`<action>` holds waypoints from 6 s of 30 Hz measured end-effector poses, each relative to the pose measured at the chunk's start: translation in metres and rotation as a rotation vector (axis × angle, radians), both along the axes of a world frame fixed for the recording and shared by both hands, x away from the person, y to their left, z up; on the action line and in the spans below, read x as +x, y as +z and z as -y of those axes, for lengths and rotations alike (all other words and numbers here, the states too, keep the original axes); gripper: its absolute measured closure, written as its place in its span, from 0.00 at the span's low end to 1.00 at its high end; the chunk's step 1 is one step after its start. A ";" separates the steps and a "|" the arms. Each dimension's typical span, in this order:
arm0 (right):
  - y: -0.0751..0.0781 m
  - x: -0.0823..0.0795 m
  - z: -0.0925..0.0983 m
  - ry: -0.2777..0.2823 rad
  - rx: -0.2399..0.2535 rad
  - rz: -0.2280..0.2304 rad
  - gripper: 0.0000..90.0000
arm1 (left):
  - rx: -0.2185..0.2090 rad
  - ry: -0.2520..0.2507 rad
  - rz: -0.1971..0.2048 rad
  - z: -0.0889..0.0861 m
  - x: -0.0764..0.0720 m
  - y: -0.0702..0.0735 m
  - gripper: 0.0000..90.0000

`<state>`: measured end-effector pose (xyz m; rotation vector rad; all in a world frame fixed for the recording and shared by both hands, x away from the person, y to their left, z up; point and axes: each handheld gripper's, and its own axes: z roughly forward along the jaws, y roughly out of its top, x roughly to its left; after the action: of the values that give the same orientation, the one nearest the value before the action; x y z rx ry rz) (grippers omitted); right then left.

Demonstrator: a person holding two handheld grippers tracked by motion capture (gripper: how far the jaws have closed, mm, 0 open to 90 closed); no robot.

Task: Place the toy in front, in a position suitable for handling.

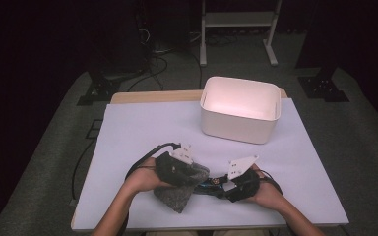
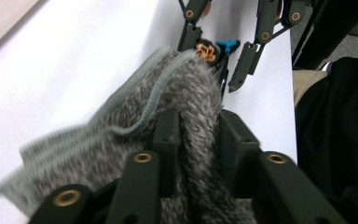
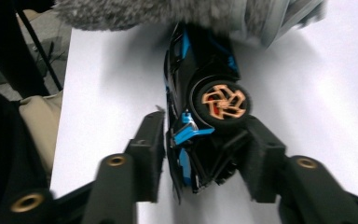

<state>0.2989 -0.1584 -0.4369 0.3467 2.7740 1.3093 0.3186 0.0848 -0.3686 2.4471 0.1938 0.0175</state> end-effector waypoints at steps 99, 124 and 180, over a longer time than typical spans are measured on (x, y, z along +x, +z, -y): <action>-0.005 0.003 -0.002 0.012 0.025 -0.008 0.63 | 0.058 -0.025 -0.045 0.011 0.004 -0.004 0.89; -0.006 0.003 -0.003 0.023 0.017 0.009 0.62 | -0.002 0.055 -0.043 -0.018 0.009 -0.004 0.87; 0.025 0.027 -0.011 0.034 -0.003 -0.156 0.33 | -0.034 0.061 -0.070 -0.031 -0.005 -0.008 0.87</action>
<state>0.3262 -0.1471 -0.4117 0.4211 2.9215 1.3399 0.3139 0.1163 -0.3761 2.4093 0.2970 -0.0442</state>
